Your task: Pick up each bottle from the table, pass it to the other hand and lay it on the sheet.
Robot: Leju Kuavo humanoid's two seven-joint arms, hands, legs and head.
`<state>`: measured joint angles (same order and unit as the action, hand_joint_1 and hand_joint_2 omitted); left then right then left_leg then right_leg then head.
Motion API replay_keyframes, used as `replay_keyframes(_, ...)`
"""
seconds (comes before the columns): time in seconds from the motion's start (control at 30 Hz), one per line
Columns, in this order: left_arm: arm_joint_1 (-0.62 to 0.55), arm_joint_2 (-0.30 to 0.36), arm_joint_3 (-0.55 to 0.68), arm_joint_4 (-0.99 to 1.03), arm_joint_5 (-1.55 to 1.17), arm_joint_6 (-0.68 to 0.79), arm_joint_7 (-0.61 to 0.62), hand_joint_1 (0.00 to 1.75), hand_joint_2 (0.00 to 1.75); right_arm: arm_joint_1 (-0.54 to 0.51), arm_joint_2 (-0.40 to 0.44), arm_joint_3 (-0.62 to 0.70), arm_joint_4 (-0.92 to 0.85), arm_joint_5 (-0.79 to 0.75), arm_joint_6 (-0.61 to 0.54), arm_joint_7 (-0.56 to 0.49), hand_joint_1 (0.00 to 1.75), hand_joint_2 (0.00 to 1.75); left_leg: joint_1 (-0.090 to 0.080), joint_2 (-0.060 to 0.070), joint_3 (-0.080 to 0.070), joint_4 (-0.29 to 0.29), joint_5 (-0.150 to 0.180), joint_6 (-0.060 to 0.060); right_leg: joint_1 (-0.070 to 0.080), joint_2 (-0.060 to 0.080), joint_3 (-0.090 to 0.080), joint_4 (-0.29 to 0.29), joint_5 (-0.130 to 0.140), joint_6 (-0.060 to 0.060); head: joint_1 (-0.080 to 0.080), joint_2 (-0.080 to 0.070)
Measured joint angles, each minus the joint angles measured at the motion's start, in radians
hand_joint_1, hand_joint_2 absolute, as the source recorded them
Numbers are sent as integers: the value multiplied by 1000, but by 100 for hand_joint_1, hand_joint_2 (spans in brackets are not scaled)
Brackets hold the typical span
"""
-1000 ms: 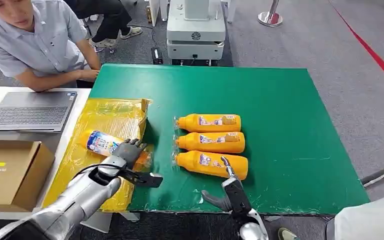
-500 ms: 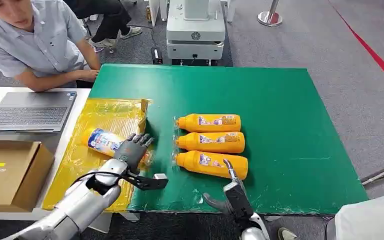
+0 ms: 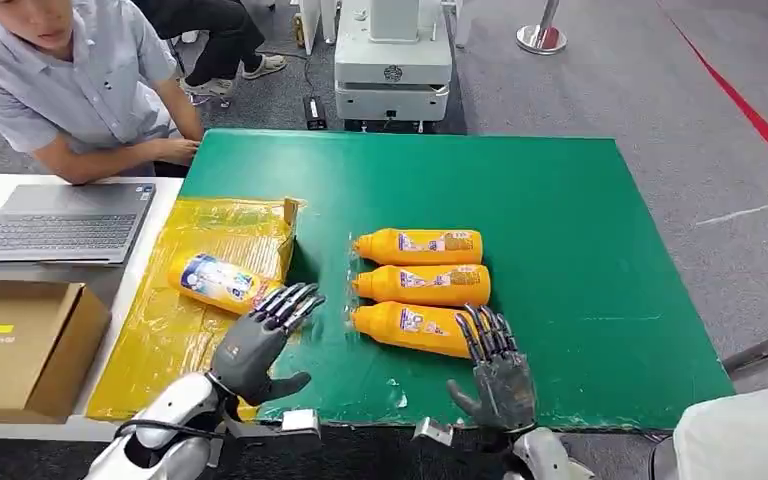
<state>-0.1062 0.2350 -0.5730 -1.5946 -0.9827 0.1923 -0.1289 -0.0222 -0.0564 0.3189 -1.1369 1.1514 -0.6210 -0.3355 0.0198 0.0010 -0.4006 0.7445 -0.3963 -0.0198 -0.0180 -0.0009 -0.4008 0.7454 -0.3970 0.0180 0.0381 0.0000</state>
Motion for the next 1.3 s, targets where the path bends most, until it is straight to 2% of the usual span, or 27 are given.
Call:
replay_keyframes(0.13,5,-40,5,30,0,35,-6,0,175,-23,-57,-16,60,112,-5,89,0,175,0,0,0,0,0,0,0,0,0,0,0,0,-2,0)
replay_keyframes(0.3,13,-77,4,42,56,53,-45,0,175,-77,-81,-42,145,121,3,126,0,175,0,0,0,0,0,0,0,0,0,0,0,0,1,0)
replay_keyframes(0.47,15,-113,2,55,89,76,-61,0,175,-119,-76,-60,210,36,17,94,0,175,0,0,0,0,0,0,0,0,0,0,0,0,-1,0)
replay_keyframes(0.7,14,-130,0,70,95,100,-74,0,175,-142,-60,-69,267,-11,41,68,0,175,0,0,0,0,0,0,0,0,0,0,0,0,-1,0)
replay_keyframes(0.8,3,-149,-18,88,100,110,-81,0,175,-187,-30,-105,356,-119,67,10,0,175,0,0,0,0,0,0,0,0,0,0,0,0,1,0)
replay_keyframes(0.93,-39,-160,-56,129,116,113,-93,0,175,-277,-13,-131,506,-180,67,-33,0,175,0,0,0,0,0,0,0,0,0,0,0,0,-2,0)
replay_keyframes(1.07,-41,-160,-57,131,116,113,-93,0,175,-281,-13,-132,510,-182,66,-35,0,175,0,0,0,0,0,0,0,0,0,0,0,0,-2,0)
replay_keyframes(1.3,-119,-177,-105,185,154,109,-110,0,175,-405,3,-142,642,-208,131,-51,0,175,0,0,0,0,0,0,0,0,0,0,0,0,0,0)
